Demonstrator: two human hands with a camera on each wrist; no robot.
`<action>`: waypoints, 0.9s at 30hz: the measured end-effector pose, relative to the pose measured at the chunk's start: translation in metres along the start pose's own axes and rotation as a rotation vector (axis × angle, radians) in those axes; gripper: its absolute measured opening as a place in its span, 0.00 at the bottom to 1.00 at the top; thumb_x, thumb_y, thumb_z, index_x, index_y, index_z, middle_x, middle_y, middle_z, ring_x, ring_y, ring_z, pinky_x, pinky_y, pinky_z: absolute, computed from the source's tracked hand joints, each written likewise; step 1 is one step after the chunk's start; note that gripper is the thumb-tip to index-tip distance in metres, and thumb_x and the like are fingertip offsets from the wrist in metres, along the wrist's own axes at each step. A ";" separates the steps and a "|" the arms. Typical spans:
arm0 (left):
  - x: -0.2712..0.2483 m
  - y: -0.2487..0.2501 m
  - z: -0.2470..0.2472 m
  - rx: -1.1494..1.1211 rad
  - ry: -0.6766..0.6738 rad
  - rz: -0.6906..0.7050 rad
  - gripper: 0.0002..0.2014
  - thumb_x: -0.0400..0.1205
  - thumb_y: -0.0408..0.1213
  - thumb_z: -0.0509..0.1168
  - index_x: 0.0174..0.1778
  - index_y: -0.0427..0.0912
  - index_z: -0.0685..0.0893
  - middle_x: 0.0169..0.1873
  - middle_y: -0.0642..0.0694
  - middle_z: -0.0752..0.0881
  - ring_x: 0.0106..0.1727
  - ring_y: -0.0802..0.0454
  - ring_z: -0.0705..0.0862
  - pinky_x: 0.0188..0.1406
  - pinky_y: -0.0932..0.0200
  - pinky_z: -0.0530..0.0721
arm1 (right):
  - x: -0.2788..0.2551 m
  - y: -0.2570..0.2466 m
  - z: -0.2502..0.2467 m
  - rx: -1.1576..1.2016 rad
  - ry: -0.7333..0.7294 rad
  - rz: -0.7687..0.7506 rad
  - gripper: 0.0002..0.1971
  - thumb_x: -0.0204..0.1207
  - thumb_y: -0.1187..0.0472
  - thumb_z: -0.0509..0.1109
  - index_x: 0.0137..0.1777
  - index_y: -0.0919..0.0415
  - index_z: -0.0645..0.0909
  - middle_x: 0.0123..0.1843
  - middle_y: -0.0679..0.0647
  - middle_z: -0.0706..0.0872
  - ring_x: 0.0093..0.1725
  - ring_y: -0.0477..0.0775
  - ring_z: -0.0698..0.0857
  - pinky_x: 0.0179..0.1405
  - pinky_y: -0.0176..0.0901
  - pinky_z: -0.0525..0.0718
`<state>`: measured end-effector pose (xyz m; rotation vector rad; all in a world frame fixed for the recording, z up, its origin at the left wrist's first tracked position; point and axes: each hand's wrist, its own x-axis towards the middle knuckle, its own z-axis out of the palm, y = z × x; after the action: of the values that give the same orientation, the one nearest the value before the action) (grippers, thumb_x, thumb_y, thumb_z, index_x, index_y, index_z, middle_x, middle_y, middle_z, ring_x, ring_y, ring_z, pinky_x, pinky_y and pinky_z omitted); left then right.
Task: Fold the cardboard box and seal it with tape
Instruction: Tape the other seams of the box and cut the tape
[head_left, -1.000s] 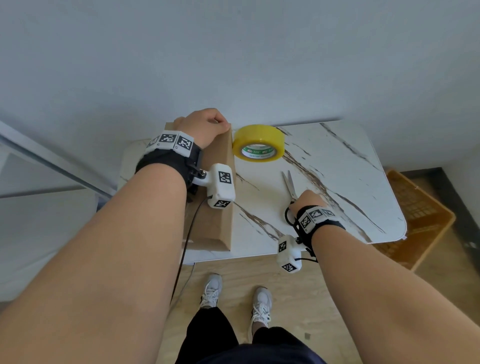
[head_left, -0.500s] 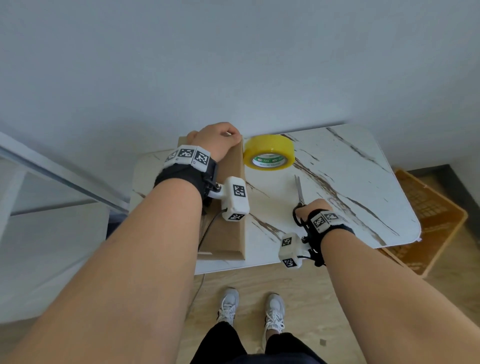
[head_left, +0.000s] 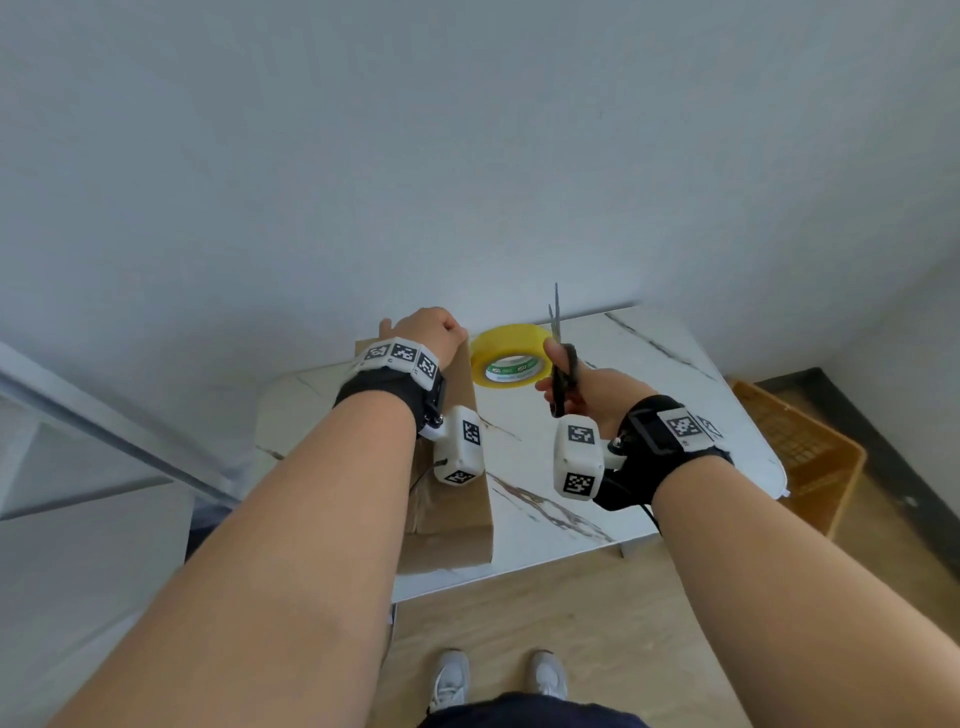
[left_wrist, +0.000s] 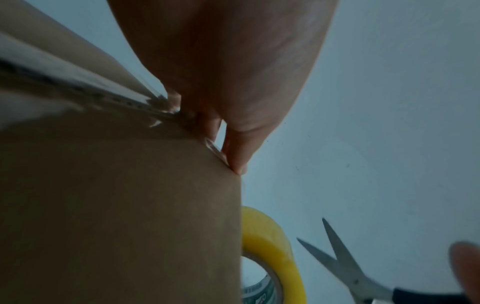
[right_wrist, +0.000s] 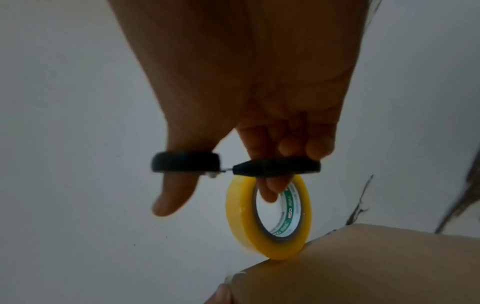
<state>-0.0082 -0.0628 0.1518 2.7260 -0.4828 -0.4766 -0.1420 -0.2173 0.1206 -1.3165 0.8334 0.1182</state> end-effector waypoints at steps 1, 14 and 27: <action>0.001 0.001 0.000 -0.014 0.007 0.004 0.12 0.84 0.47 0.58 0.56 0.50 0.83 0.60 0.48 0.85 0.63 0.43 0.81 0.73 0.46 0.69 | -0.004 -0.002 0.002 0.006 -0.037 -0.008 0.26 0.74 0.39 0.70 0.49 0.67 0.82 0.36 0.54 0.84 0.31 0.47 0.78 0.32 0.34 0.76; 0.000 0.011 -0.007 -0.029 0.113 0.101 0.09 0.82 0.36 0.65 0.54 0.37 0.86 0.57 0.40 0.87 0.59 0.42 0.84 0.52 0.56 0.78 | -0.018 0.013 0.009 -0.181 -0.480 0.204 0.31 0.62 0.33 0.70 0.38 0.66 0.85 0.33 0.57 0.82 0.31 0.53 0.78 0.34 0.41 0.76; 0.026 0.018 -0.011 -0.118 -0.076 0.109 0.23 0.79 0.24 0.59 0.67 0.47 0.81 0.72 0.46 0.76 0.72 0.47 0.76 0.68 0.57 0.76 | 0.015 0.010 0.029 -0.071 -0.489 0.238 0.31 0.66 0.32 0.68 0.35 0.65 0.84 0.32 0.57 0.80 0.30 0.53 0.77 0.36 0.43 0.77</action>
<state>0.0143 -0.0855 0.1617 2.5611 -0.5994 -0.5632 -0.1231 -0.1944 0.1044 -1.1795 0.5646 0.6364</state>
